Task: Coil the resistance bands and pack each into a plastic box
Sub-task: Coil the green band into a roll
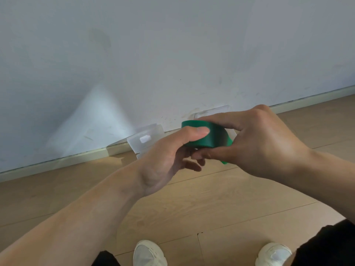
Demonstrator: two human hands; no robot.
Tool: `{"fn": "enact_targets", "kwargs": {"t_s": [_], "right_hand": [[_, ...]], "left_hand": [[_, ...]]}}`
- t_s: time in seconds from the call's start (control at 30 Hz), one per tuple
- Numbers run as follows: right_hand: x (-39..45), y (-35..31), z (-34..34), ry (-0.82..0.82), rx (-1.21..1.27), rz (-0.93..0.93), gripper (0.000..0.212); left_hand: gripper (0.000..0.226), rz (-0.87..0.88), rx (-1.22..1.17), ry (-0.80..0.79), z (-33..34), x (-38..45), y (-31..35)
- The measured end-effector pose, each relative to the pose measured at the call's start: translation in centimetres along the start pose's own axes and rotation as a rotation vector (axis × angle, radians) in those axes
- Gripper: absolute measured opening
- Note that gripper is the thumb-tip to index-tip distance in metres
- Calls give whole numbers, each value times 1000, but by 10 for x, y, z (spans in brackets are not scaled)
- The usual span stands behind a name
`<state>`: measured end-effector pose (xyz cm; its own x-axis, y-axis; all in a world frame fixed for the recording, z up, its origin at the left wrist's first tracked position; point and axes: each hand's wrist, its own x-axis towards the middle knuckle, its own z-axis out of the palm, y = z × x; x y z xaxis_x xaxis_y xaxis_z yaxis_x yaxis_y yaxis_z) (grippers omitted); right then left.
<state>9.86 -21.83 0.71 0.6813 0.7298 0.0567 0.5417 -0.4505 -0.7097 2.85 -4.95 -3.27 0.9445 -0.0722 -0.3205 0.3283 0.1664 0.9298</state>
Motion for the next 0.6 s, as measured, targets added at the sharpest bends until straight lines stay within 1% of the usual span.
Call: {"fn": "enact_targets", "kwargs": {"t_s": [0.1,0.13,0.17,0.2,0.23,0.27,0.33,0.37,0.4,0.47,0.53,0.6], "right_hand": [[4,7,5,53,-292,-81,27],[5,8,9,66,-369,-125,30],[4,9,14,89,-407,-157,35],[3,9,17,105,-399,-156,38],[1,6,17,99,-336,-116,38],[0,2,15,80,-211,-66,40],[-1,-1,8,48,39,-8,59],[-1,0,4,33,119,0,62],[-1,0,1,24,170,1,61],[-1,-6,-2,4,232,-21,59],[-2,-11,0,-27,243,-36,57],[-3,-10,0,-50,203,-31,50]], "left_hand": [[39,-1,315,211,7,-4,3],[34,26,363,272,10,-5,2],[24,47,357,296,13,-5,1],[20,43,325,294,14,-5,1],[24,23,275,263,12,-5,0],[27,8,214,222,10,-5,2],[18,1,53,98,5,-5,4],[18,3,-37,40,3,-4,3],[27,2,-125,3,1,-4,2],[38,14,-254,-34,0,-2,-3],[40,39,-358,-49,1,-1,-8],[37,20,-395,-62,1,0,-8]]}}
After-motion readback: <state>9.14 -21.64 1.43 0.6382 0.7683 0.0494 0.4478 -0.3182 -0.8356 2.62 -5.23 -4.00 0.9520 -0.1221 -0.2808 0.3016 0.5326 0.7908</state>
